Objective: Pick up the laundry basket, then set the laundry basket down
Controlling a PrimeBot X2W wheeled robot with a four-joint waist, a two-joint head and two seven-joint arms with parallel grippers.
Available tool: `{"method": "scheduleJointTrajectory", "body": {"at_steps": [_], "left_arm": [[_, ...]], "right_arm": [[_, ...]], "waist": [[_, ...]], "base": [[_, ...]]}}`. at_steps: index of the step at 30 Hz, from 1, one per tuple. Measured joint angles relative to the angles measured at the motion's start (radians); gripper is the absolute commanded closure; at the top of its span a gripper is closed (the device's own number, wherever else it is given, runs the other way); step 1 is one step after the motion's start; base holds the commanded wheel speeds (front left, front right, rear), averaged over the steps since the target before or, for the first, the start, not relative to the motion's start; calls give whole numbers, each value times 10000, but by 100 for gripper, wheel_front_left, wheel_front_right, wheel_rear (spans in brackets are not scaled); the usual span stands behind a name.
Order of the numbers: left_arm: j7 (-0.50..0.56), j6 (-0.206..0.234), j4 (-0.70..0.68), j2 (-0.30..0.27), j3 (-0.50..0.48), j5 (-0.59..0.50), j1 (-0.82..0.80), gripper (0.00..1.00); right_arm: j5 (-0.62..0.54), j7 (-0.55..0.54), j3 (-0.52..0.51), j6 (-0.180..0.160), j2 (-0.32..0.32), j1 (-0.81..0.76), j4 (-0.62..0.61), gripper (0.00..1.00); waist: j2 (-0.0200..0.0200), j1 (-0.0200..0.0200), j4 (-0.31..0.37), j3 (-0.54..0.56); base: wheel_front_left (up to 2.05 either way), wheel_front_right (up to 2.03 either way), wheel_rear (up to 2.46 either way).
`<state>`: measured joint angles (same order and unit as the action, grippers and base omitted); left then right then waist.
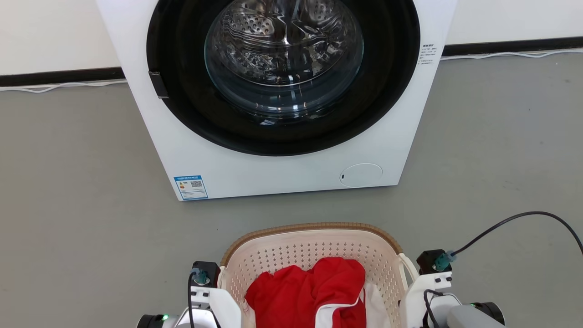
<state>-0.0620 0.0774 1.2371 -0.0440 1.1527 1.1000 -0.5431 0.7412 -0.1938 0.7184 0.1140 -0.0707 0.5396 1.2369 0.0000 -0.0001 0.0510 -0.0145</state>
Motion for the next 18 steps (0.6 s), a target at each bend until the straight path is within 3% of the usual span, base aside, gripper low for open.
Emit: {"method": "scheduleJointTrajectory", "body": {"at_steps": [18], "left_arm": [[2,-73,33,-12,203,184,0,100]], "right_arm": [[437,-2,408,0,-8,12,79,100]], "waist": [[0,0,-85,78]], "base": [[0,0,0]]}}
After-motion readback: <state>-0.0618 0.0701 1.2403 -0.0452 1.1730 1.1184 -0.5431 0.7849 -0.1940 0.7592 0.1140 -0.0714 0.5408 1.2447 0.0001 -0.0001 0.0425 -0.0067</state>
